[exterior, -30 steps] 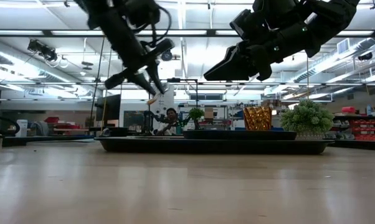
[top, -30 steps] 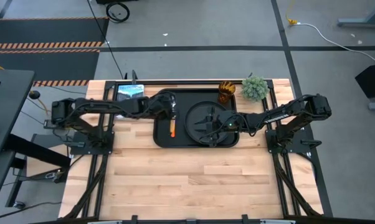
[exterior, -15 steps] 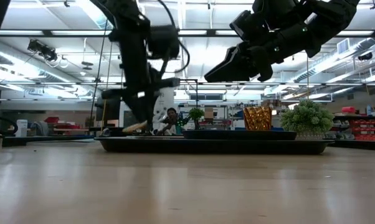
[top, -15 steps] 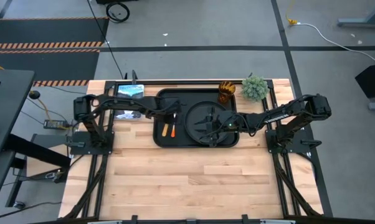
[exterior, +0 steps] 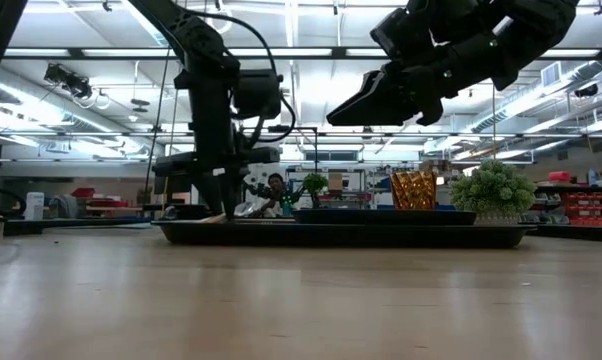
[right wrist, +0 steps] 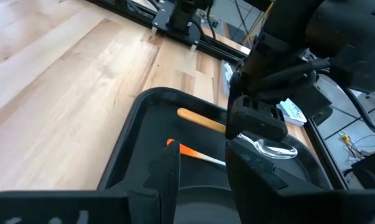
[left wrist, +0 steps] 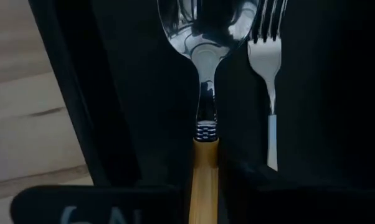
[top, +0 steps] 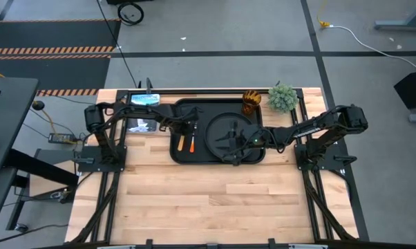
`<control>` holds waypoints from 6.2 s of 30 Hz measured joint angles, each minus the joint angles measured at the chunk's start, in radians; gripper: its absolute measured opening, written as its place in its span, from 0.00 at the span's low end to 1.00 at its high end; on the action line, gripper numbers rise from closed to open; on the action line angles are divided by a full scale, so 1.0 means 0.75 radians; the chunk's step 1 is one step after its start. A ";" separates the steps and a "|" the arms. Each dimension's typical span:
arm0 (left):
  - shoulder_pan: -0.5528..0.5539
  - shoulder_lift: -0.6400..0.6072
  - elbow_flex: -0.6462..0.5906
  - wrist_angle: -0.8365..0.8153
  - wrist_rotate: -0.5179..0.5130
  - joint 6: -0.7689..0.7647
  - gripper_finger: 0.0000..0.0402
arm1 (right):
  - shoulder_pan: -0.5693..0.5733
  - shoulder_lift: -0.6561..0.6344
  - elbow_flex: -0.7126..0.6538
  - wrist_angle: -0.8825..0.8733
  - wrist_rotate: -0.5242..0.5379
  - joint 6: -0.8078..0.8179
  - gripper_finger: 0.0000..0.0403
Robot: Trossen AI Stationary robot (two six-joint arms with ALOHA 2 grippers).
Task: Pick and place plate/cup/fork/spoon on tray
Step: Put the yellow spoon to the left of the orange fork on the black tray, then return to Home Position
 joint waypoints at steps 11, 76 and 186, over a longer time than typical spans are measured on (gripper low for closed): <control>0.007 0.000 0.000 0.013 0.014 0.035 0.27 | 0.010 -0.004 0.000 -0.006 -0.001 0.004 0.33; -0.310 -0.802 -0.440 0.403 0.294 1.524 0.26 | -0.623 -1.259 -0.855 0.114 -0.656 0.878 0.33; -0.345 -2.334 -1.297 0.354 0.324 1.117 0.26 | -0.783 -1.381 -0.854 0.098 -0.524 1.004 0.33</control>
